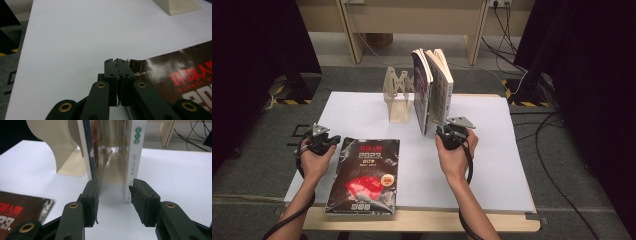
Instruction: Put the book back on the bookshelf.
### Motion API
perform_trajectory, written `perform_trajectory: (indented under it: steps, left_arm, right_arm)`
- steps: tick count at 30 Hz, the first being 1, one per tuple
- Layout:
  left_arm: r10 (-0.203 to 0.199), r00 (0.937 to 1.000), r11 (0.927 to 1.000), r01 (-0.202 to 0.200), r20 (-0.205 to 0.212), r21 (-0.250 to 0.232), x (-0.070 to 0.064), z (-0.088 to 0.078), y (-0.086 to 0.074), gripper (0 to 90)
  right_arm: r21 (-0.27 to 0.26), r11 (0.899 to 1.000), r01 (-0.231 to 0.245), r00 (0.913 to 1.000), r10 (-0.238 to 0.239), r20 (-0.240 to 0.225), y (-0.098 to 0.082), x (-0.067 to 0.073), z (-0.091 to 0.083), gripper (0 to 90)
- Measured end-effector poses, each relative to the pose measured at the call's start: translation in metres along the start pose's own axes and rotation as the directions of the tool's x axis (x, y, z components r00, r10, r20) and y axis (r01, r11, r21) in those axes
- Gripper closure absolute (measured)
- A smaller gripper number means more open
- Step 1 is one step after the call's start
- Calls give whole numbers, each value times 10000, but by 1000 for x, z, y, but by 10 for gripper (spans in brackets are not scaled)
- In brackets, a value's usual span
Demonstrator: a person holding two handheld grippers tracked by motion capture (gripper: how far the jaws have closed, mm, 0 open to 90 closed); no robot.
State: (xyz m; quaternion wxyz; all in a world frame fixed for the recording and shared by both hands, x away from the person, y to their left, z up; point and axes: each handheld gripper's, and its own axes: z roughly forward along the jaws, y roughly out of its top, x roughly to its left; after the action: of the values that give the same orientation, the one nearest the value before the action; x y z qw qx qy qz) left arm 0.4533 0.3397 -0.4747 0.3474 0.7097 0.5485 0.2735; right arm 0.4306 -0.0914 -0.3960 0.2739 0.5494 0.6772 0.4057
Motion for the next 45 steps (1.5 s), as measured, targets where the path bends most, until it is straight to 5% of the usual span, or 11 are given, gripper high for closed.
perform_trajectory:
  steps: [4, 8, 17, 21, 28, 45]
  left_arm:
    - [152, 9996, 9975, -136, -233, 690, 3, 13, 1, 896]
    - [130, 9999, 9917, -139, 76, 1277, 5, 22, -5, 897]
    - [283, 9990, 9903, -329, 354, 1351, -3, 17, -8, 900]
    - [58, 9987, 9917, -123, 505, 1278, -6, 12, -13, 900]
    - [132, 9988, 9914, -192, 467, 1298, -25, -6, -25, 900]
    - [375, 9946, 9847, -533, 965, 1661, -48, -42, -49, 900]
  right_arm:
    - [242, 9997, 34, 10000, -34, -13, -6, 1, 1, 575]
    - [413, 9991, 110, 9999, -107, -68, -11, 1, 3, 575]
    - [797, 9968, 76, 9998, -62, -175, -22, 1, 7, 572]
    - [911, 9958, 66, 9997, -46, -219, -25, 2, 8, 572]
    - [1035, 9946, 117, 9994, -82, -343, -31, 4, 10, 572]
    - [2186, 9756, 210, 9940, 32, -1098, -54, 20, 29, 563]
